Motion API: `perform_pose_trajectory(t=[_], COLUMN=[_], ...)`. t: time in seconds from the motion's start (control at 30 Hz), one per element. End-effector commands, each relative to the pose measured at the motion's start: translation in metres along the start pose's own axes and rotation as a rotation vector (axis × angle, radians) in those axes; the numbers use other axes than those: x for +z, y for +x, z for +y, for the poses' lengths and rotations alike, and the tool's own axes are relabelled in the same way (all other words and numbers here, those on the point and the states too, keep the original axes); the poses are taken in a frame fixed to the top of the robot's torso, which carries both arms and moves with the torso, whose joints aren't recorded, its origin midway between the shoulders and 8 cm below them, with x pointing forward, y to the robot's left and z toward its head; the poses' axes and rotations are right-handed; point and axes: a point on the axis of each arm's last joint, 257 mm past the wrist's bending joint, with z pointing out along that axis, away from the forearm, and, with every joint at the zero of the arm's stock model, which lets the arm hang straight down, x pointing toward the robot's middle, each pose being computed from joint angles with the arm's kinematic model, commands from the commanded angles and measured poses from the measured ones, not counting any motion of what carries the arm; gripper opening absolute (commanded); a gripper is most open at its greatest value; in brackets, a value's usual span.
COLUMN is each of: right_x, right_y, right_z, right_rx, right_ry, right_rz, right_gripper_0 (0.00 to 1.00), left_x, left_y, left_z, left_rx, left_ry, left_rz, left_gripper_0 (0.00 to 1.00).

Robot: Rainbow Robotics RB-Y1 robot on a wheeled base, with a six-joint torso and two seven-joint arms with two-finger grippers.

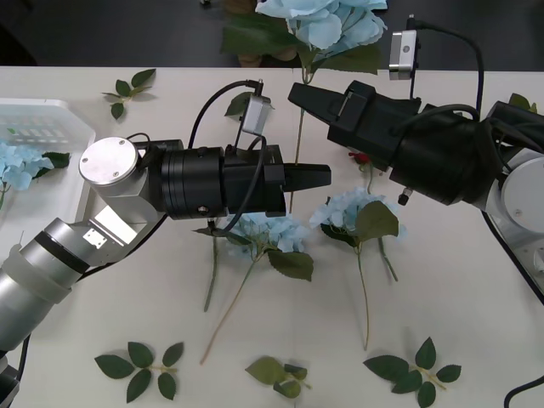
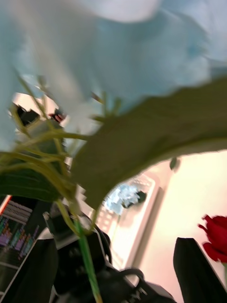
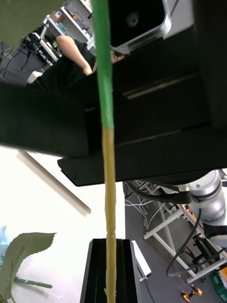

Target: Place the red flowers into the right box and the blue flowers into the left box. If a person shows an open palm, hand one flower to the person first, then continue sorting.

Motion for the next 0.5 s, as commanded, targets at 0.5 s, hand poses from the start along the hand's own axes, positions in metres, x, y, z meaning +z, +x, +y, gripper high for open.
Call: perform_pose_trajectory(t=[0.5], right_x=[-0.162], right_y=[-0.04], right_z=[-0.084], right_rx=[-0.034], right_ry=[0.321], right_rz=[0.084], right_gripper_0=[0.71], left_x=[-0.005], left_y=[-0.009], left_z=[-0.009], left_rx=[0.105], left_ry=[0.01], left_rz=[0.023], left_gripper_0=[0.0])
